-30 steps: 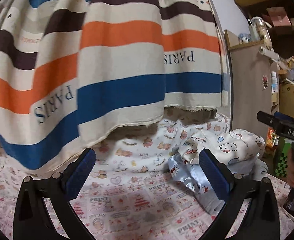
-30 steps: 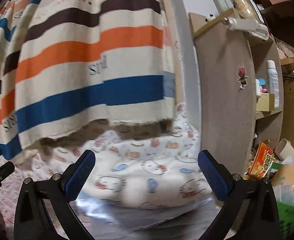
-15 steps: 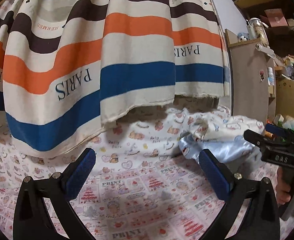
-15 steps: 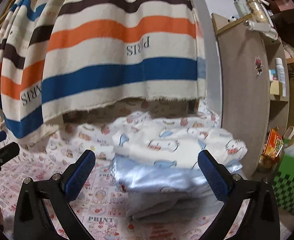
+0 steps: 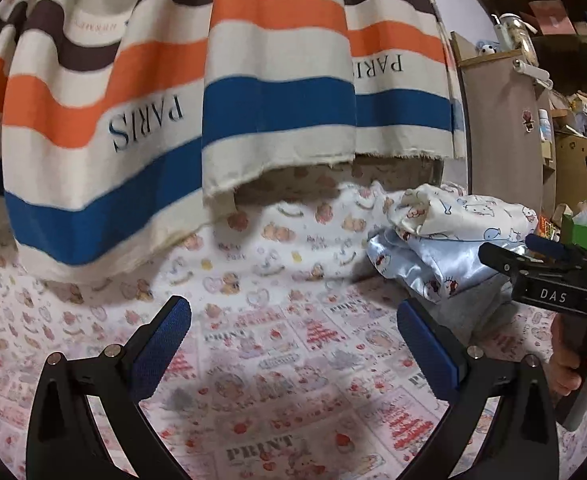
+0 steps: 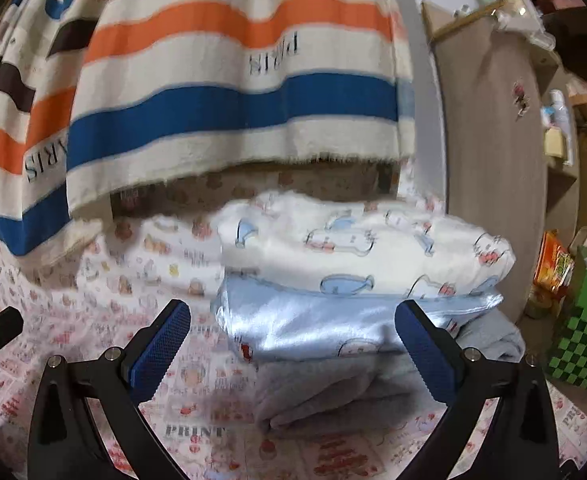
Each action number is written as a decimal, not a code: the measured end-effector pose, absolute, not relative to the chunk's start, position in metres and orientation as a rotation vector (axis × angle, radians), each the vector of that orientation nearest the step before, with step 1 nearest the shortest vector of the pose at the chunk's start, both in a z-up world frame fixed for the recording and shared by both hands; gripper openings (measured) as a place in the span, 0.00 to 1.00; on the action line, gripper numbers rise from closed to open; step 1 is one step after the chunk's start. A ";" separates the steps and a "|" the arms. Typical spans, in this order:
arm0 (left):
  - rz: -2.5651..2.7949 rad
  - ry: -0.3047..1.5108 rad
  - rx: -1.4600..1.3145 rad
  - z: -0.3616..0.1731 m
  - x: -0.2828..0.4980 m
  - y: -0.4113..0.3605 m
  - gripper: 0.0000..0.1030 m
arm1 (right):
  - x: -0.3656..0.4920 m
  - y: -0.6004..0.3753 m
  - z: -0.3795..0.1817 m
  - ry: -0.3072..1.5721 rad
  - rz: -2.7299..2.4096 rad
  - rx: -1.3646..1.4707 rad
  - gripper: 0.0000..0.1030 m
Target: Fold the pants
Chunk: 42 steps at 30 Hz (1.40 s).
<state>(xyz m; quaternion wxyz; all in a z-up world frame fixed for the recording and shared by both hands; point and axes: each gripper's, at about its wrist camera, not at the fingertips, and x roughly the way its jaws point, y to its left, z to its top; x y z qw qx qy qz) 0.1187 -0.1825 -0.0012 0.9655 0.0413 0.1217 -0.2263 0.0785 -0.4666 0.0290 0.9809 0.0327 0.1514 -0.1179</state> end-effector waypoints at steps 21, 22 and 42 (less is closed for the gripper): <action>-0.394 0.289 0.083 -0.006 0.127 -0.179 0.99 | 0.082 -0.456 0.027 0.328 -0.204 0.011 1.00; -0.391 0.290 0.082 -0.006 0.127 -0.179 0.99 | 0.081 -0.456 0.027 0.328 -0.204 0.012 1.00; -0.365 0.270 0.062 -0.004 0.125 -0.172 0.99 | 0.081 -0.456 0.027 0.327 -0.210 0.014 1.00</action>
